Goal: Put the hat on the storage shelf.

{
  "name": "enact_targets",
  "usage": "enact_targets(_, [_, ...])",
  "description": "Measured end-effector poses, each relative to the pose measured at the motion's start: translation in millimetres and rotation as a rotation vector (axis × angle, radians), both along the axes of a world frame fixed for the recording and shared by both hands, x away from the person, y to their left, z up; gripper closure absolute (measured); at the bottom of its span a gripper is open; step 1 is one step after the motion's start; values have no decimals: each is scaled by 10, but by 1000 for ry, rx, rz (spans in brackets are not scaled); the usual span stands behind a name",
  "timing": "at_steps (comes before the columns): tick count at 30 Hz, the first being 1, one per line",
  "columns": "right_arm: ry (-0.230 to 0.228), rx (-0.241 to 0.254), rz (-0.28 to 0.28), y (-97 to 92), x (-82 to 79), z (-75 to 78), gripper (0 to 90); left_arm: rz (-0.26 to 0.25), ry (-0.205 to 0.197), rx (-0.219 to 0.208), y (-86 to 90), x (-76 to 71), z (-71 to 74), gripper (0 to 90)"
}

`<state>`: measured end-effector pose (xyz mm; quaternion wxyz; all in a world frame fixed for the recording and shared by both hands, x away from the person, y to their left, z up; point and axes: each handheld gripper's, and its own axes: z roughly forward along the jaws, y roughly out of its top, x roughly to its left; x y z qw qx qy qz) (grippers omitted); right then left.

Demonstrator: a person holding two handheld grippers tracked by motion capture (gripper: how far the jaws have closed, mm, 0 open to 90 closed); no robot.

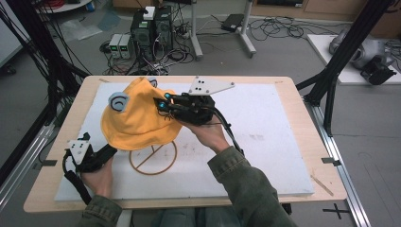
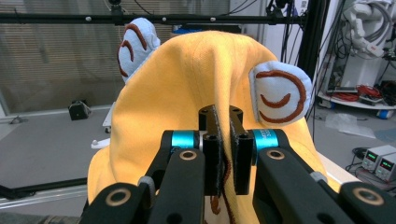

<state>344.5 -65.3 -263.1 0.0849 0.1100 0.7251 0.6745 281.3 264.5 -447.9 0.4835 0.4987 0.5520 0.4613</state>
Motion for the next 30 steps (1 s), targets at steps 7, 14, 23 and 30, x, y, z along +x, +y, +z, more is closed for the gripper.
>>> enact_targets(7, [2, 1, 5, 13, 2, -26, 875, 8, 1, -4, 19, -3, -2, 154])
enact_targets(14, [38, 29, 9, -30, 42, -82, 577, 9, 5, -1, 22, -3, -11, 153])
enact_targets(23, [50, 79, -121, -271, 55, -51, 117, 9, 4, 5, 2, 3, -16, 153])
enact_targets(30, [26, 66, -276, -530, 11, -93, 99, 9, 7, 14, -20, -3, 3, 153])
